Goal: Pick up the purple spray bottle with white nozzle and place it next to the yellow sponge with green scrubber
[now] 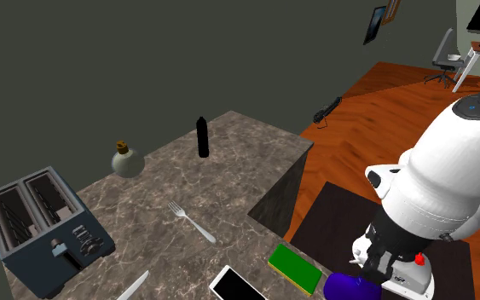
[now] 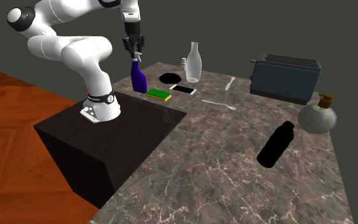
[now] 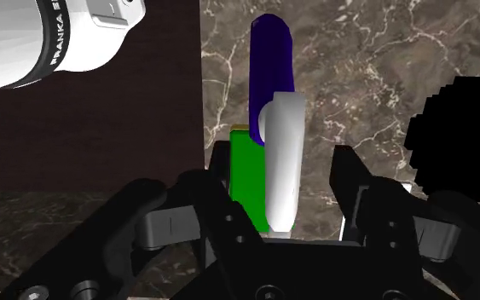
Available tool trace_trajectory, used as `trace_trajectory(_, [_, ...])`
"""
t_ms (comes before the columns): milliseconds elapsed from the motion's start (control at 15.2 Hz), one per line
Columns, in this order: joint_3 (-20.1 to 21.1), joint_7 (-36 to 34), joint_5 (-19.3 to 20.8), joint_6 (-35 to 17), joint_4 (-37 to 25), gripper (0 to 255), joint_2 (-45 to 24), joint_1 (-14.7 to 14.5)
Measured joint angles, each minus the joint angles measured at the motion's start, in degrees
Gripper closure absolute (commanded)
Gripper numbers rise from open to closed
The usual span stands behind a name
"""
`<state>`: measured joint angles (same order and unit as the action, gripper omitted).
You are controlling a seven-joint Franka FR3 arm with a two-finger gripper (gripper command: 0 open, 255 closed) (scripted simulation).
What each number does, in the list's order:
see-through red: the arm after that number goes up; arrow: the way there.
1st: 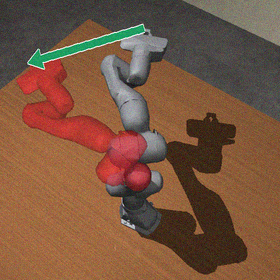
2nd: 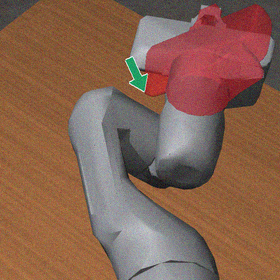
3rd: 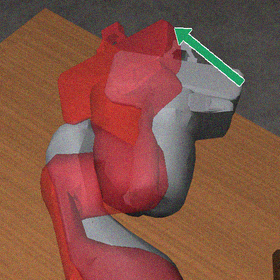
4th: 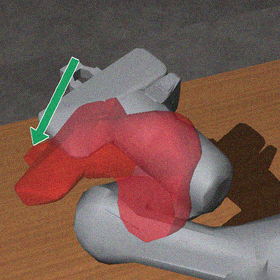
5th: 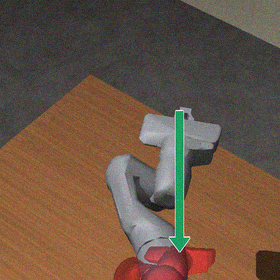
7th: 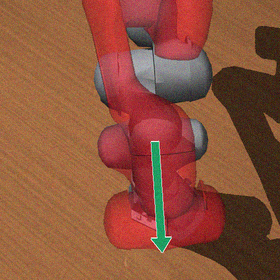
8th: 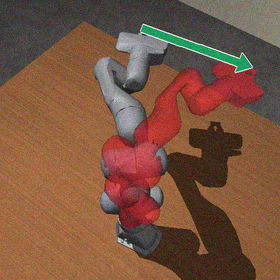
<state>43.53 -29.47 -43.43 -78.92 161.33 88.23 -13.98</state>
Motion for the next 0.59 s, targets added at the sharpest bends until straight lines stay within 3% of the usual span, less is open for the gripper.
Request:
trace_trajectory(330, [0.00, 0.00, 0.00, 0.00, 0.00, 0, 0.00, 0.00])
trace_trajectory(594, [-4.91, -0.04, 4.53, 3.21, -5.61, 0, -2.22, 2.26])
